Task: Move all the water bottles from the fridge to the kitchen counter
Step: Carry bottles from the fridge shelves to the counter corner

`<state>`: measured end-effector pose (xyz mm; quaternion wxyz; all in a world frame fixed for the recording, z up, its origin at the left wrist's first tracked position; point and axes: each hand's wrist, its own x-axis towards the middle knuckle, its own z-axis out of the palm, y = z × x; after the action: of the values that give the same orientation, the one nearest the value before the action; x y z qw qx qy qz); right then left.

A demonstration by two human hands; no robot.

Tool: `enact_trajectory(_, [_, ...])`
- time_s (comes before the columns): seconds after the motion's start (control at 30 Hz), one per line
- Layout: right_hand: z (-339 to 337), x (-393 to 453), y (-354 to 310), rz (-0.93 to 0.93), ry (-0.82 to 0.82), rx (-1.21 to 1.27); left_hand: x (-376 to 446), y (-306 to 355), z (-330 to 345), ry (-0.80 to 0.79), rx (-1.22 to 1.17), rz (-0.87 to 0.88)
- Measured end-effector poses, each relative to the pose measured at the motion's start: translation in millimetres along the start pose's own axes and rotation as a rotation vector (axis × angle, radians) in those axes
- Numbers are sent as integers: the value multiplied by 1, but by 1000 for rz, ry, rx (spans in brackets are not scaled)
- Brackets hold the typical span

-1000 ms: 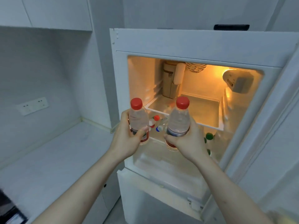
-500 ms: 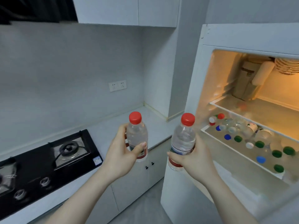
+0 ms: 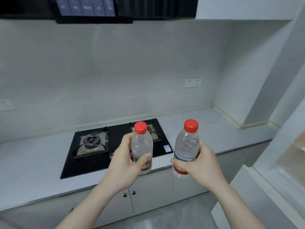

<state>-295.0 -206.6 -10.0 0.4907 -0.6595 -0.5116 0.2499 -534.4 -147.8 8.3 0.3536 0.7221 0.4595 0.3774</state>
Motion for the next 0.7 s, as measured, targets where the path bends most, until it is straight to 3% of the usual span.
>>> enact_trajectory(0.33, [164,11,-74,-145,-301,7,-49,-77,-144,257,23,-146])
enact_trajectory(0.7, [340,48,-137,-336,-660,95,-81,-149,-259,602,53,-360])
